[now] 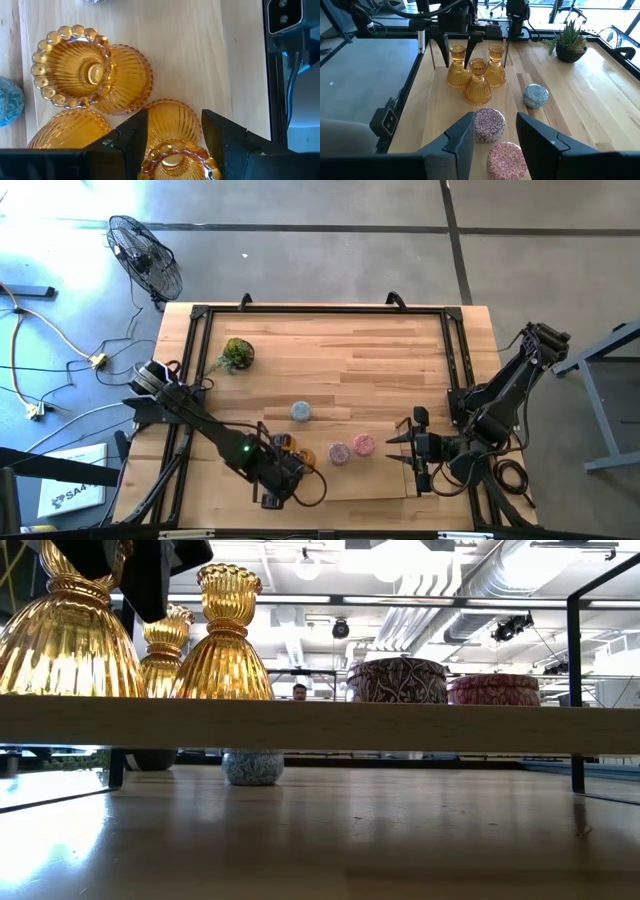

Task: Pick & Place candle stick holders
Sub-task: Align the gold glass candle holder with the other gold glass candle holder on the shelf, then put the light blue scented candle on the shelf

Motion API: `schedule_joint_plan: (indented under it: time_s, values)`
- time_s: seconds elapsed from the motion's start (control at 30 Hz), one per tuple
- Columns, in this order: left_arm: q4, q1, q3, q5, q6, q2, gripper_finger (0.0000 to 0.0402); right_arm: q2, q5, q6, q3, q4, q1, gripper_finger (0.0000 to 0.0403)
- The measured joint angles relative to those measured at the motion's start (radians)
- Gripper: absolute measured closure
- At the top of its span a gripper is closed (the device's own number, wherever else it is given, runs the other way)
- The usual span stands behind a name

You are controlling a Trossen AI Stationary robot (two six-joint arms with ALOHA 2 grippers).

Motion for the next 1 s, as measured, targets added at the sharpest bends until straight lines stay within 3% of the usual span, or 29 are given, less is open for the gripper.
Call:
schedule_joint_plan:
  time_s: [0.33, 0.77, 1.0]
  values:
    - [0.007, 0.000, 0.018, -0.006, -0.020, -0.001, 0.0202, 0.000, 0.000, -0.003, 0.000, 0.000, 0.000, 0.0263]
    - [-0.077, -0.009, 0.126, 0.000, -0.016, -0.001, 0.0015, 0.000, 0.000, -0.003, 0.000, -0.007, 0.000, 0.0263]
    - [-0.262, 0.006, 0.315, 0.001, 0.170, -0.001, 0.0025, 0.000, 0.000, -0.045, 0.000, -0.006, 0.000, 0.0263]
